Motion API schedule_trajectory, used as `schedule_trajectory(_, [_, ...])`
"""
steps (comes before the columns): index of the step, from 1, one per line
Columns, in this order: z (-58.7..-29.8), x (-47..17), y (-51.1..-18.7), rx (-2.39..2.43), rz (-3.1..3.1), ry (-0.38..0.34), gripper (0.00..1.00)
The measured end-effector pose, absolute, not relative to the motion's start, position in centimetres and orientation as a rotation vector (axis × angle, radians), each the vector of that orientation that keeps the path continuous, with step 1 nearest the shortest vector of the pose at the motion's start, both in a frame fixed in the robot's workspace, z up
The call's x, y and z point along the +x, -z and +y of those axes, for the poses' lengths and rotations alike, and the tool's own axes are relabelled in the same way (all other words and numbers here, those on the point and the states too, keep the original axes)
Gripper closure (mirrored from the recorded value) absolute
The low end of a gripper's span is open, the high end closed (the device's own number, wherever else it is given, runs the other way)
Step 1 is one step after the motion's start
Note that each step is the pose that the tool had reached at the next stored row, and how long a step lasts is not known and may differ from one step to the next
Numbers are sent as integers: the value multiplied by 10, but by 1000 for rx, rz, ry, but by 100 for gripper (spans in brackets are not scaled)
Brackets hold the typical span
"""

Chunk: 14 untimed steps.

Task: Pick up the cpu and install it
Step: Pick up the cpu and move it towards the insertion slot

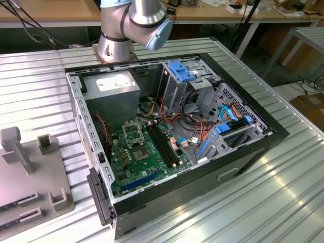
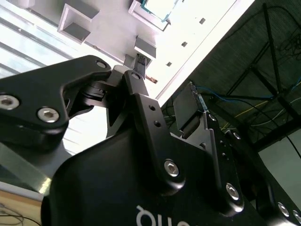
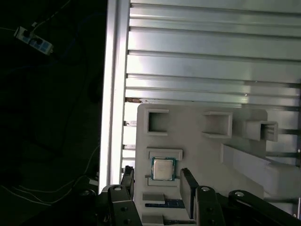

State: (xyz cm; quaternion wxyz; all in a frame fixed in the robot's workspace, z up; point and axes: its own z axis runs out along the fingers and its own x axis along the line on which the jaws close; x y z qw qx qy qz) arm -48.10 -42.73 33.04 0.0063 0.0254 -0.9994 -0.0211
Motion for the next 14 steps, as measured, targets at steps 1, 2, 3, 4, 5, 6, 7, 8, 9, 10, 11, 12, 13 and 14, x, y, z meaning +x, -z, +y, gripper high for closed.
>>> schedule_trajectory(1, [-428,-481,-329,79,-3127,66,48])
schedule_trajectory(2, [-430,-481,-327,79,-3127,66,48])
schedule_trajectory(3, [-432,-481,-326,79,-3127,66,48])
schedule_trajectory(4, [-433,-481,-325,79,-3127,66,48])
schedule_trajectory(5, [-435,-481,-325,79,-3126,61,48])
schedule_trajectory(6, [-436,-481,-324,79,-3126,53,48])
schedule_trajectory(7, [-436,-481,-324,79,-3126,44,48])
schedule_trajectory(8, [-436,-481,-322,79,-3126,36,48])
schedule_trajectory(9, [-436,-480,-320,78,-3126,37,48])
schedule_trajectory(10, [-436,-480,-318,77,-3126,36,48])
schedule_trajectory(11, [-436,-479,-317,76,-3126,36,48])
schedule_trajectory(12, [-436,-477,-315,73,-3127,36,48])
schedule_trajectory(13, [-436,-475,-314,71,-3126,36,48])
schedule_trajectory(14, [-436,-473,-313,70,-3126,36,48])
